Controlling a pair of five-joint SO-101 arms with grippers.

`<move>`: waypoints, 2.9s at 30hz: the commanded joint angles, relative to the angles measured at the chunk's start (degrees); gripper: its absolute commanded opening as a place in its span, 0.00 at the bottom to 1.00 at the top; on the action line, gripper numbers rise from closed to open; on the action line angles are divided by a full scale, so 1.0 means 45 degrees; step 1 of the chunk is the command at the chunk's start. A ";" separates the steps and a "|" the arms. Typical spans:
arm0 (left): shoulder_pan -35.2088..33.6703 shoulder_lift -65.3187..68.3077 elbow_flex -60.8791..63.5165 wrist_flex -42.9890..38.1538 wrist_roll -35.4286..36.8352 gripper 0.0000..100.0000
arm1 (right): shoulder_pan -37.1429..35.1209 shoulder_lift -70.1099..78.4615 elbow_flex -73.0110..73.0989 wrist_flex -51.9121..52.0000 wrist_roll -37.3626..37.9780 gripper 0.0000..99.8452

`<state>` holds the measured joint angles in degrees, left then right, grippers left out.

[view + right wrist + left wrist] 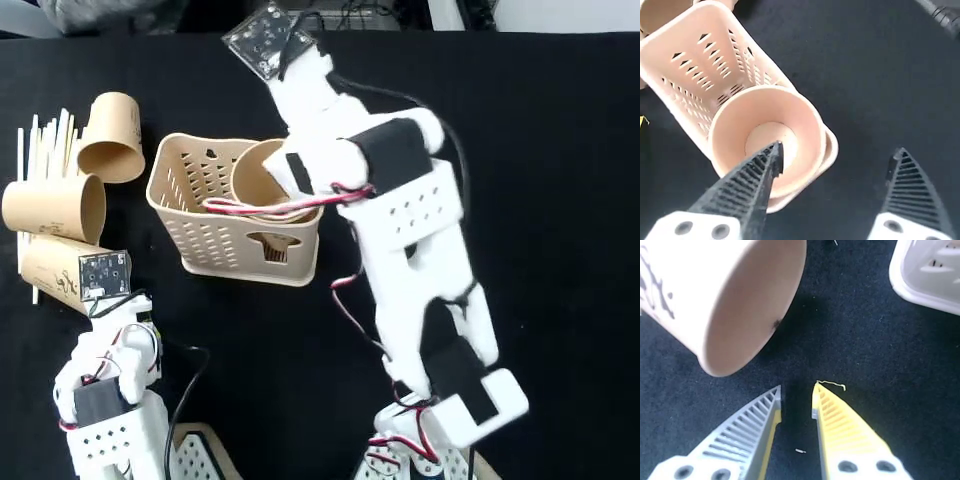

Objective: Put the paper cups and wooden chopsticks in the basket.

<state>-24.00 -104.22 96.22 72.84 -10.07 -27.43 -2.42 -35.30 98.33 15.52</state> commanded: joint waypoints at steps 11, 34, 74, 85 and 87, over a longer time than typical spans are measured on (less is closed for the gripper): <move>-0.0010 -0.0078 0.0244 0.0039 -0.0078 0.11 | -0.0156 -0.6535 0.1905 0.0567 0.0332 0.01; -0.0010 -0.0078 0.0244 0.0039 -0.0078 0.11 | 0.5529 -1.7709 1.7748 -0.4337 0.1719 0.05; -0.2745 -0.0098 -0.4698 0.0684 -0.3458 0.15 | 0.6642 -1.5814 2.7223 -1.3617 -0.0332 0.04; -0.2842 -0.0078 -0.2901 -0.2051 -0.0879 0.35 | 0.6623 -1.5814 2.7223 -1.3617 -0.0332 0.04; -0.2862 -0.0078 -0.1963 -0.3087 -0.0899 0.35 | 0.6623 -1.5834 2.7223 -1.3617 -0.0332 0.04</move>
<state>-37.54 -104.48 84.09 64.40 -14.90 2.02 -73.71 87.52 38.20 14.20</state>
